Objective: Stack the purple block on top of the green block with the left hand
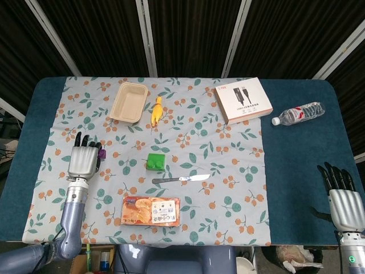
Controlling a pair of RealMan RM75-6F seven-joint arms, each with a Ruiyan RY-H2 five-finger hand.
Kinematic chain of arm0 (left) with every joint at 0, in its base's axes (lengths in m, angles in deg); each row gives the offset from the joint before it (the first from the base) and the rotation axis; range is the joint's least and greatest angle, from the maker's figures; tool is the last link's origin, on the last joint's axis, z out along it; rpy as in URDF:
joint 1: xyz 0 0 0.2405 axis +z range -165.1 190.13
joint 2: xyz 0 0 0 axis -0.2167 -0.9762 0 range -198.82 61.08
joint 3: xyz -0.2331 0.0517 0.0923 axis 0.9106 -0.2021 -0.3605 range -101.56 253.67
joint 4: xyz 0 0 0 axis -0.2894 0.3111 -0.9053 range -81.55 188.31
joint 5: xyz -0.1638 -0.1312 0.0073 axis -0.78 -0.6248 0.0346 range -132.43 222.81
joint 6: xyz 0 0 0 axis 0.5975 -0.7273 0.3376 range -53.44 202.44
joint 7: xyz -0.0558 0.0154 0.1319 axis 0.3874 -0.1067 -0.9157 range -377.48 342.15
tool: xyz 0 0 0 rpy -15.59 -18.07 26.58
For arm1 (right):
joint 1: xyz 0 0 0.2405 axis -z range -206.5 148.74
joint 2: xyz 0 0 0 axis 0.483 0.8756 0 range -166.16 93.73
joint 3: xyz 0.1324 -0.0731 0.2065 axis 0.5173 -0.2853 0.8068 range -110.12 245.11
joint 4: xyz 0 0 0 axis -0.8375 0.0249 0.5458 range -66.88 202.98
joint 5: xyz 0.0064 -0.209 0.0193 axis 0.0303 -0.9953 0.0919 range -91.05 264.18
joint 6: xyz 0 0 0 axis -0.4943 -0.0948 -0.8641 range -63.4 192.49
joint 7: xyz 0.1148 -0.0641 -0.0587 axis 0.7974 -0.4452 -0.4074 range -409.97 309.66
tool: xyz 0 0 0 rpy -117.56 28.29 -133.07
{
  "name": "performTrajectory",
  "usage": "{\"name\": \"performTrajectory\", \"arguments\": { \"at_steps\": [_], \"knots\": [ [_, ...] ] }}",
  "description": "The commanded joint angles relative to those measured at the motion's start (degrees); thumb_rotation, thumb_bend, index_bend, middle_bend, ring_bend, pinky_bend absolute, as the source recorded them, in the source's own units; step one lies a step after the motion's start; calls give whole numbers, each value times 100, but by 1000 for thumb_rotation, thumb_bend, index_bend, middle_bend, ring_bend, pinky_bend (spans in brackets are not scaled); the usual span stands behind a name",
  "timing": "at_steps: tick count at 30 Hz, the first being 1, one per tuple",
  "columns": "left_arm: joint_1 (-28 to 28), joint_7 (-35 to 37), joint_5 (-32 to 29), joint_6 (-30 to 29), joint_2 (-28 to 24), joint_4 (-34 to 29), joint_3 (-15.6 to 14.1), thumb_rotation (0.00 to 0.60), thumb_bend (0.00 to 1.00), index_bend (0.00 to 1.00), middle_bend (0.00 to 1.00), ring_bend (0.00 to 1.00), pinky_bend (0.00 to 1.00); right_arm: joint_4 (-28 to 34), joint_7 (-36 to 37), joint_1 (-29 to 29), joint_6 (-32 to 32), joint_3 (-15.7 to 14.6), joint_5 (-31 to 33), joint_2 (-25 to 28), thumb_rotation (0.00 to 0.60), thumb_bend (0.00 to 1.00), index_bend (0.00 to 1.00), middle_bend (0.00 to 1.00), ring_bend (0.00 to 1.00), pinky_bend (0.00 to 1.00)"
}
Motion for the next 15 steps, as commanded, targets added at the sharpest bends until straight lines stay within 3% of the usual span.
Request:
{"name": "performTrajectory", "arguments": {
  "at_steps": [1,6,15],
  "knots": [
    [-98,-29,-93,118,-157,-262,44,600,508,414,386,136,51,9,-13,-8,-10,-4,-8,-2,600,82,79,9,0,0],
    [-234,-129,-232,150,-120,-404,85,600,493,414,386,136,51,12,-18,-8,-14,-1,4,-5,600,81,79,9,0,0],
    [-656,-370,-589,166,398,-418,108,600,493,413,380,136,51,27,61,2,22,-2,-38,32,600,82,79,9,0,0]
  ]
}}
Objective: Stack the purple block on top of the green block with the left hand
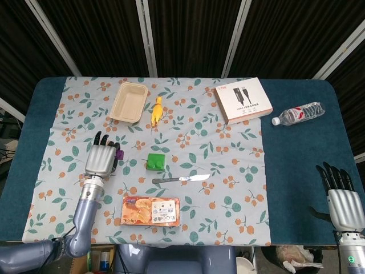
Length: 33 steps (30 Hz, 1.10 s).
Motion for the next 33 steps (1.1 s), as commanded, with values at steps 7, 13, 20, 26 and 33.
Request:
{"name": "performTrajectory", "arguments": {
  "at_steps": [7,13,20,26,33],
  "knots": [
    [-321,-136,13,-89,325,-128,-64,600,493,410,376,136,51,-21,88,7,-5,5,18,25,600,82,79,9,0,0],
    [-495,-455,134,-343,415,-254,-91,600,493,409,372,136,51,-24,104,2,-10,-5,-9,29,600,82,78,9,0,0],
    [-552,-852,29,-878,704,-284,-79,600,484,409,377,136,51,-22,125,5,-11,-5,-5,32,600,81,79,9,0,0],
    [-539,-1125,-38,-1382,1059,-253,-112,600,481,406,375,136,51,-42,203,5,-27,-14,-13,42,600,82,80,9,0,0],
    [-609,-1260,-190,-1511,1349,-35,-46,600,481,404,374,136,51,-64,306,1,-29,-29,-61,58,600,81,80,9,0,0]
  ]
}}
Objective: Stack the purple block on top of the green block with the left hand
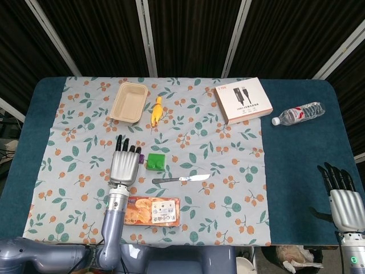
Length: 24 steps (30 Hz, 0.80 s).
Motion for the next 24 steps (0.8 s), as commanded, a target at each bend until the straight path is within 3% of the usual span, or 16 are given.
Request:
{"name": "performTrajectory", "arguments": {
  "at_steps": [1,24],
  "knots": [
    [-48,-20,-73,1,101,121,56,600,480,404,374,136,51,-9,25,-1,-2,-4,-8,4,600,82,80,9,0,0],
    [-581,55,-87,397,981,1259,216,600,480,406,373,136,51,-78,156,-22,-60,3,32,11,600,81,80,9,0,0]
  ]
}}
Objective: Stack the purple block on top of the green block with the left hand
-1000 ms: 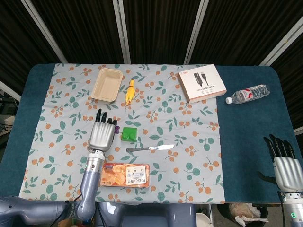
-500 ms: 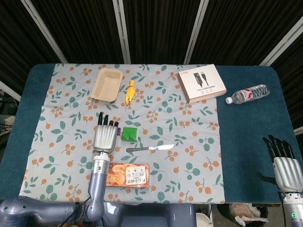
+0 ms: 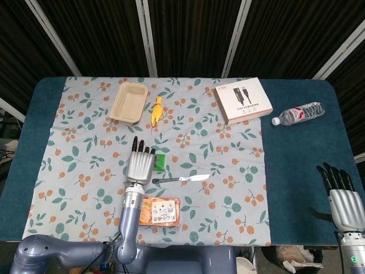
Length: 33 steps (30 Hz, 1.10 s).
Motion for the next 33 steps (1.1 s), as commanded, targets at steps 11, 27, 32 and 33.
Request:
{"name": "performTrajectory", "arguments": {
  "at_steps": [11,27,32,33],
  "knots": [
    [-39,-82,114,-214,160,7,47,600,474,405,372,136,51,-15,93,2,18,-11,-49,23,600,82,80,9,0,0],
    [-54,-165,184,-253,357,204,6,600,471,404,371,136,51,-28,121,-7,-3,-17,-47,27,600,81,81,9,0,0],
    [-57,-166,188,-229,421,294,5,600,471,404,371,136,51,-30,141,-10,-6,-20,-55,35,600,80,83,9,0,0],
    [-56,-163,190,-226,432,308,4,600,471,404,371,136,51,-26,147,-13,1,-11,-56,42,600,80,83,9,0,0]
  ]
}}
